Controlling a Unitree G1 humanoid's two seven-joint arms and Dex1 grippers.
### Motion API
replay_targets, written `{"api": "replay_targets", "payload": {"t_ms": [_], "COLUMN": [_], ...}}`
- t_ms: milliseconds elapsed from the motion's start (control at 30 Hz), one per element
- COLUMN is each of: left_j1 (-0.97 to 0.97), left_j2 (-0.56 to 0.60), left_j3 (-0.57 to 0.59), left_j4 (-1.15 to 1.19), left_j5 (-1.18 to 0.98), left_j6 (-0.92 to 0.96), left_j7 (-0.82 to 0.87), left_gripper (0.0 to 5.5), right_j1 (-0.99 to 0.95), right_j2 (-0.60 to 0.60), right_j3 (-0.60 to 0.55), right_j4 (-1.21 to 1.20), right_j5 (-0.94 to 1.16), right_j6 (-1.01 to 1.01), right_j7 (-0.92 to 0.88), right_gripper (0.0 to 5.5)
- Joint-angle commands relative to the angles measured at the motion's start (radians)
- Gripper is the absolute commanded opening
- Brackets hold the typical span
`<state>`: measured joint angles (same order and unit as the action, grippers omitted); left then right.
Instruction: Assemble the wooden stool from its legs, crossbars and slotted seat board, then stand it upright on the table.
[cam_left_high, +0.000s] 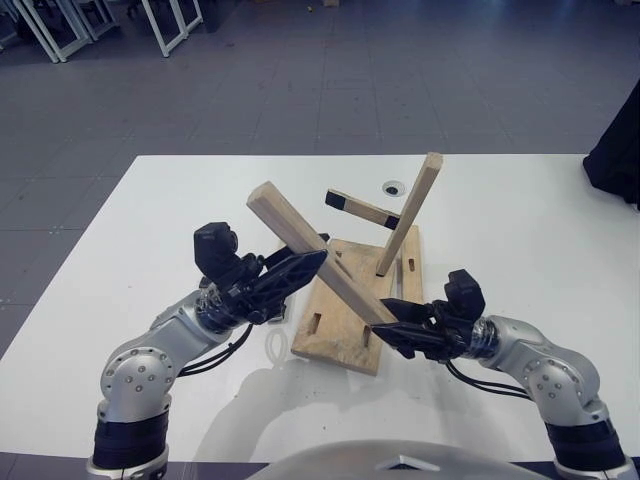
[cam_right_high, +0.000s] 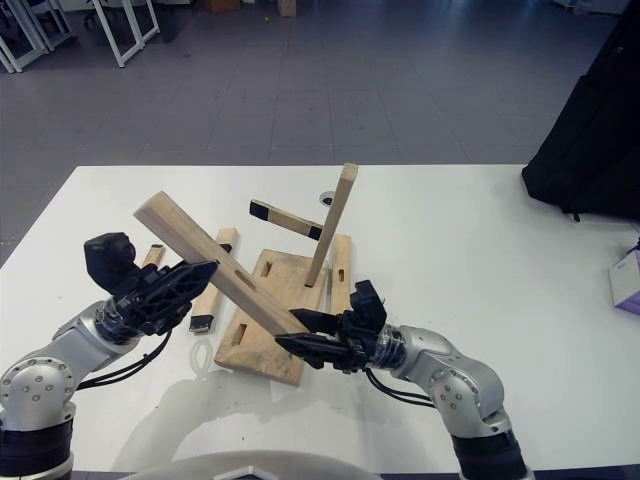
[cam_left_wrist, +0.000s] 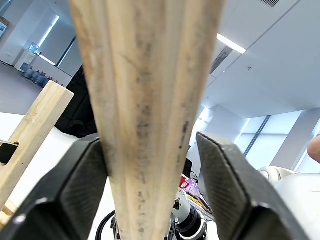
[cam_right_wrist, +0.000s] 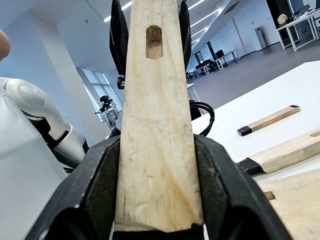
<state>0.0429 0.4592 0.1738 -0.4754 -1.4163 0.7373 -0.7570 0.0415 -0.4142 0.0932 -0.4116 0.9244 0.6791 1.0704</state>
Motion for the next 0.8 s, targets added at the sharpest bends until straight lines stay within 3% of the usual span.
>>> {"api": "replay_targets", "payload": {"t_ms": [33, 100, 333, 367, 533, 633, 800], "left_j1": [-0.005, -0.006, -0.028, -0.044, -0.106, -0.123, -0.105], "left_j2": [0.013, 0.017, -0.002, -0.016, -0.006, 0.020, 0.054], "left_j3": [0.005, 0.005, 0.012, 0.020, 0.105, 0.162, 0.212], "left_j4": [-0.006, -0.004, 0.031, 0.045, 0.100, 0.117, 0.100], "left_j5": [0.013, 0.020, 0.106, 0.139, 0.164, 0.165, 0.193], "left_j6": [0.002, 0.003, -0.044, -0.074, -0.119, -0.128, -0.139], "left_j7": [-0.018, -0.024, -0.015, 0.000, 0.045, 0.049, 0.046], "left_gripper": [2.31, 2.08, 2.07, 2.06, 2.03, 2.02, 2.02], "right_j1": [-0.021, -0.025, -0.044, -0.058, -0.097, -0.099, -0.171], "right_j2": [-0.009, -0.008, -0.001, -0.004, -0.039, -0.063, -0.046], "right_j3": [0.001, 0.001, 0.005, 0.007, 0.002, 0.033, 0.150], "right_j4": [0.005, 0.005, 0.018, 0.027, 0.026, 0.041, 0.093], "right_j5": [-0.011, -0.011, -0.047, -0.049, -0.049, -0.151, -0.486], "right_j6": [-0.008, -0.006, -0.002, 0.025, 0.077, 0.041, -0.119], "right_j7": [-0.009, -0.011, -0.065, -0.087, -0.128, -0.171, -0.337], "right_gripper": [2.02, 2.02, 2.02, 2.41, 3.24, 3.91, 3.95]}}
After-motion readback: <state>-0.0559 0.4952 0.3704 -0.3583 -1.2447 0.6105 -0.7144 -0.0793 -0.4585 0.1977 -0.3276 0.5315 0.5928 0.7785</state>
